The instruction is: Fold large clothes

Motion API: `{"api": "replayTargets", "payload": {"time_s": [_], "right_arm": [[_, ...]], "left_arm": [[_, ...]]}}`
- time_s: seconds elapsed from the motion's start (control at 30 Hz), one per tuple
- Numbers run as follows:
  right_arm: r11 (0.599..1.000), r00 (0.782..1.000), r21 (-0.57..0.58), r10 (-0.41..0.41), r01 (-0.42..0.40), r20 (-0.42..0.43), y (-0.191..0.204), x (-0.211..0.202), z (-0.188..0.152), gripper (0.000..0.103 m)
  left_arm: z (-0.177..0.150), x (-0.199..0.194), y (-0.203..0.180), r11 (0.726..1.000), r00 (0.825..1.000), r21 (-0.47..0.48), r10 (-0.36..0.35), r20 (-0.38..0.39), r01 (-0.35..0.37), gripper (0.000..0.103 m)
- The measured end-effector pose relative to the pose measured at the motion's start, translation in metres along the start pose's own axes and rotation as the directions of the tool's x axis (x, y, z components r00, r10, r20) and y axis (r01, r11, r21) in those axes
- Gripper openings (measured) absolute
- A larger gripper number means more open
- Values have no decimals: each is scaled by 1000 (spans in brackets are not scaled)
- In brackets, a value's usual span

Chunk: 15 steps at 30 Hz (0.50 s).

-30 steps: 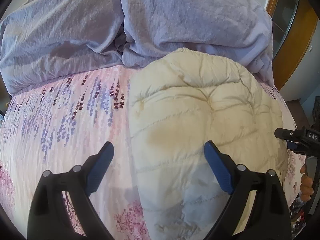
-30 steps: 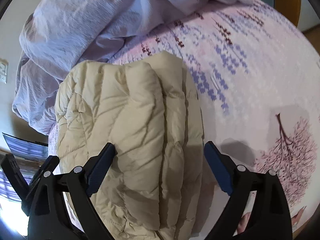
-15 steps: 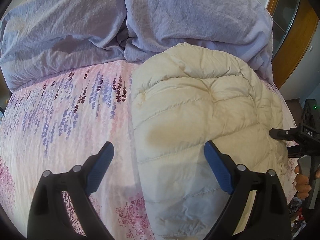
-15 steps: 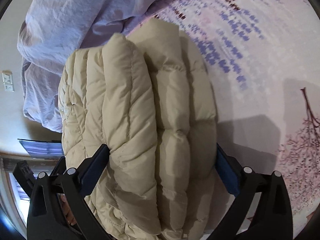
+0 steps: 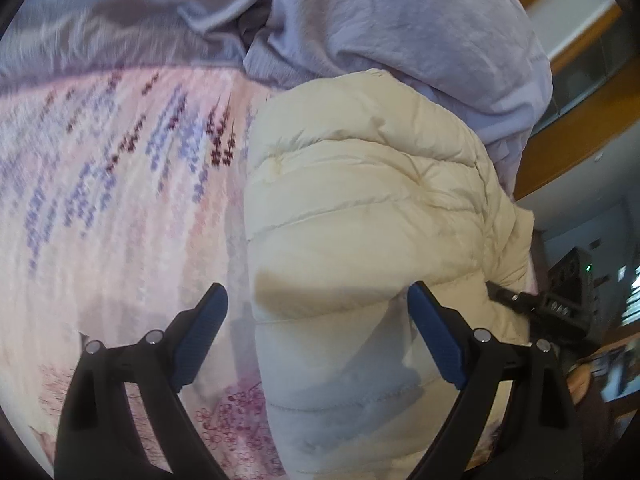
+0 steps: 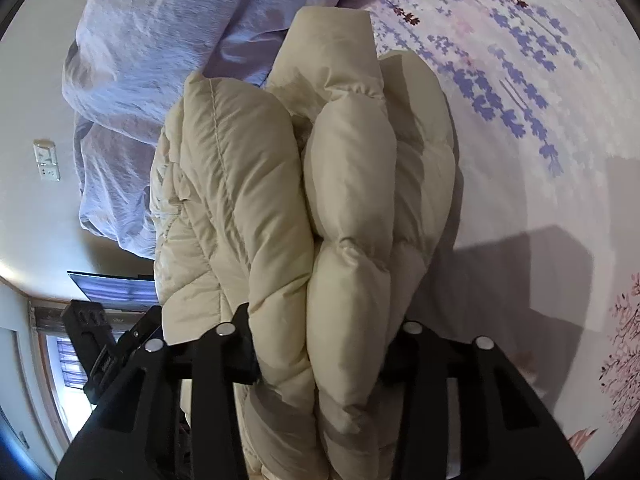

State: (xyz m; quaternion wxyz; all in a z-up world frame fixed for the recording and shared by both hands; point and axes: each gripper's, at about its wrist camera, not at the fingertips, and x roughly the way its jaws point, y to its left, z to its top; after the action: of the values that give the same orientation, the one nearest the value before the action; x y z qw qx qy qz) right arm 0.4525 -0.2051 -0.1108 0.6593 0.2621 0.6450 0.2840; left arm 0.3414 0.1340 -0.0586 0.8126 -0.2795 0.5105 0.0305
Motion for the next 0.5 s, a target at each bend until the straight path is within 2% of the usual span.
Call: {"api": "replayTargets", "payload": {"time_s": [0.17, 0.3, 0.43, 0.5], "right_arm": [[1000, 1000, -2, -8, 8, 1, 5, 4, 2, 38], [1000, 1000, -4, -8, 8, -5, 9, 9, 8, 38], [1000, 1000, -9, 7, -7, -1, 9, 9, 11, 35], [1000, 1000, -15, 18, -18, 1, 7, 7, 11, 34]], "left_arm": [[2, 15, 14, 994, 996, -79, -81, -43, 77, 91], [0, 27, 23, 972, 981, -166, -180, -65, 168, 82], [-3, 31, 25, 956, 972, -204, -228, -58, 212, 69], [-4, 29, 26, 953, 970, -204, -237, -50, 223, 55]]}}
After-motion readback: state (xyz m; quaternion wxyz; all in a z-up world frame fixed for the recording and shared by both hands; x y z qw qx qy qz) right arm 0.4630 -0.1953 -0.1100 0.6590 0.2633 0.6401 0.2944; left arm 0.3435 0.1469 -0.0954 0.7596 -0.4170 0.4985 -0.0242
